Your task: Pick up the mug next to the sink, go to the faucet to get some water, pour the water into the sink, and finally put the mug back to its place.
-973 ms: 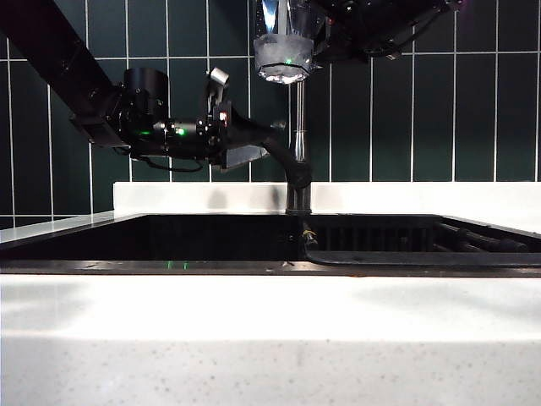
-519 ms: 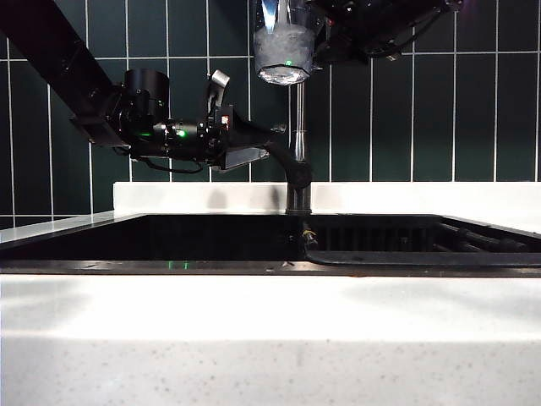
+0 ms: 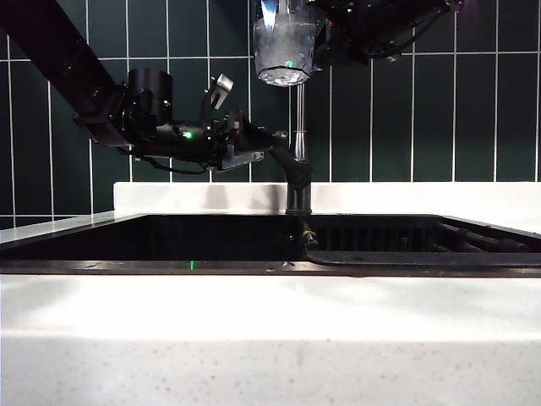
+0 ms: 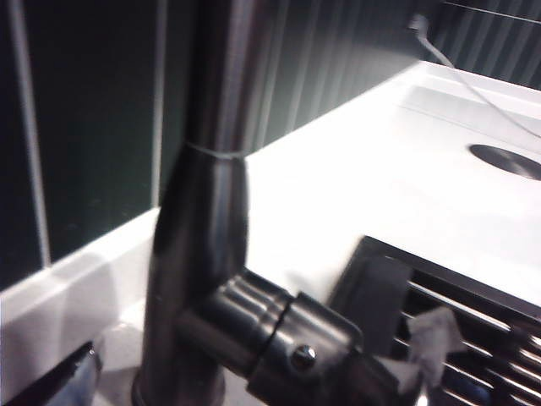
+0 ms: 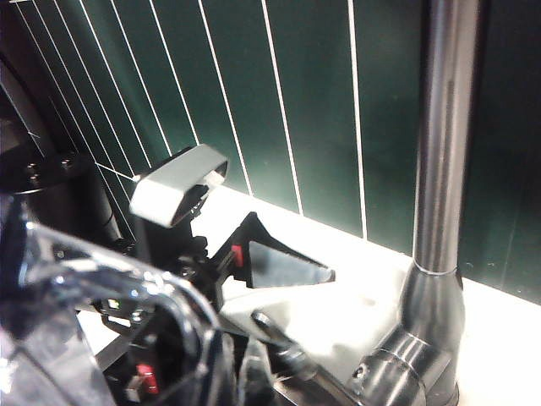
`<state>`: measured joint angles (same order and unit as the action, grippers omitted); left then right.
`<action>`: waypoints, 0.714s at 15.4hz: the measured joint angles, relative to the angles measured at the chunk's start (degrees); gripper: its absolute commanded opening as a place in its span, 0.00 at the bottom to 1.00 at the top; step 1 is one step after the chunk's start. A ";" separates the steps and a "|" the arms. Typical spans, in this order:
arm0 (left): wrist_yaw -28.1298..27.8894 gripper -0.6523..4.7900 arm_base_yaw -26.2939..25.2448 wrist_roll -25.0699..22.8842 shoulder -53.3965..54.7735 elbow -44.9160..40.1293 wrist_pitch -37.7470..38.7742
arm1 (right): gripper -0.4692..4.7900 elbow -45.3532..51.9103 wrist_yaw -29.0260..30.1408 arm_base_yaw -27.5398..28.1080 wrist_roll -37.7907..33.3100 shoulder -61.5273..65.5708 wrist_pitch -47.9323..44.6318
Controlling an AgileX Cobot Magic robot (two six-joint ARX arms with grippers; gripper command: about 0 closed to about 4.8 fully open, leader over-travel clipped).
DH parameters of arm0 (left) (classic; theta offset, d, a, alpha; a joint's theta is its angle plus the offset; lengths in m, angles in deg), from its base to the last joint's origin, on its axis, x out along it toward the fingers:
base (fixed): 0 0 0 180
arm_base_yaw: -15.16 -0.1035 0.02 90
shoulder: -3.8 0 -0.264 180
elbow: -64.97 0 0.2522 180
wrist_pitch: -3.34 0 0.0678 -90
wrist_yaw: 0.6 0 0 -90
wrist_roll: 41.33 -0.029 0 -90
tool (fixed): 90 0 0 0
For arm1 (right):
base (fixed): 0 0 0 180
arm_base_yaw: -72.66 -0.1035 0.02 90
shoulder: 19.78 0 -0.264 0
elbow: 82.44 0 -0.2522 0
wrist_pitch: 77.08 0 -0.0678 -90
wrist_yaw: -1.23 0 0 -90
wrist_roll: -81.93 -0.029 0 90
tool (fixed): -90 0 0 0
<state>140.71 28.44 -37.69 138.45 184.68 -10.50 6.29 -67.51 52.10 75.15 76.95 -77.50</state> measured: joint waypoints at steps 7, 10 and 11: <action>-11.10 0.91 1.51 1.55 -0.63 0.31 -0.04 | 0.08 0.07 -0.02 0.07 0.02 0.02 0.13; -2.67 0.91 0.17 1.42 -0.48 0.37 0.52 | 0.08 0.07 0.35 0.02 0.13 0.07 0.44; -0.07 0.91 -0.09 1.25 -0.31 0.35 0.83 | 0.08 0.07 0.61 0.02 0.28 0.09 0.44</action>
<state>140.64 28.35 -36.45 138.14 185.03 -9.66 6.35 -66.90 52.12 75.43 77.04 -77.06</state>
